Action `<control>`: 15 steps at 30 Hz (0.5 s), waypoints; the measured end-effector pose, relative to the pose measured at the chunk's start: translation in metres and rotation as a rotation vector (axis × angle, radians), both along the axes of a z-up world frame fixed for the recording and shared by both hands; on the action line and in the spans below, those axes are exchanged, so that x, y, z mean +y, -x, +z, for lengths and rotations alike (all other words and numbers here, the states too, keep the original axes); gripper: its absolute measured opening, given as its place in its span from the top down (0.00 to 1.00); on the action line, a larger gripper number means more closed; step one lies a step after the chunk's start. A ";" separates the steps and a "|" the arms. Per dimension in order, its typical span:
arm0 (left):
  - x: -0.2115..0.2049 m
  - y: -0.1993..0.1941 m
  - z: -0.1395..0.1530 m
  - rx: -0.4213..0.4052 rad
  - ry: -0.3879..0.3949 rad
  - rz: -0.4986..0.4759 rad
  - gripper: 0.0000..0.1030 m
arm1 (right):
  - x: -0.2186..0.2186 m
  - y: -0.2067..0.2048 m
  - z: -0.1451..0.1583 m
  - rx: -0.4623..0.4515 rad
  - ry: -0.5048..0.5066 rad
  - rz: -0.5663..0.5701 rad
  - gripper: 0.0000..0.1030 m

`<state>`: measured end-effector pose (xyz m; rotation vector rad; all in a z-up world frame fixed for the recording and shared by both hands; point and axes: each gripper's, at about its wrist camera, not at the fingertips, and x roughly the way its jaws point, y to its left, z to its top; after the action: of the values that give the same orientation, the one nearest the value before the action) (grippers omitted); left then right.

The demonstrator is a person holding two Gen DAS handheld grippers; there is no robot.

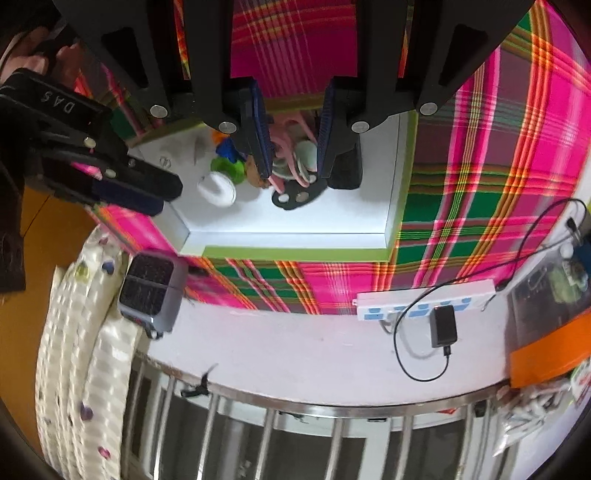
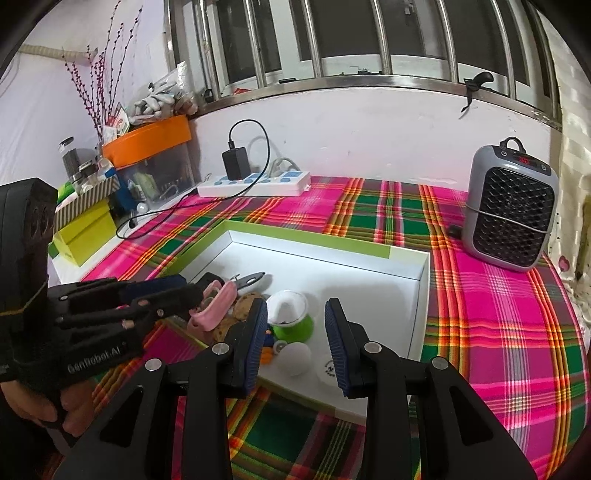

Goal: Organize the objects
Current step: 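Lower the spool into the box and open the right gripper while the left releases the pink clip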

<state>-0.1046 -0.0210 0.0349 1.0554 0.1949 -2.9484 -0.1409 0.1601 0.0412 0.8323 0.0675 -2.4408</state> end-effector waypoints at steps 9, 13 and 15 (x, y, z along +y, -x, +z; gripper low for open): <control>0.017 -0.001 -0.002 0.004 -0.044 -0.144 0.78 | -0.001 -0.003 0.000 0.003 -0.002 0.006 0.67; 0.015 0.000 -0.002 0.005 -0.024 -0.103 0.78 | -0.001 -0.003 0.001 0.008 -0.004 0.003 0.67; 0.011 0.001 -0.003 0.001 -0.013 -0.076 0.78 | -0.001 -0.004 0.001 0.009 -0.005 0.003 0.67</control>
<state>-0.1054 -0.0098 0.0321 1.0867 0.1784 -3.0192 -0.1373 0.1591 0.0424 0.8236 0.0782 -2.4428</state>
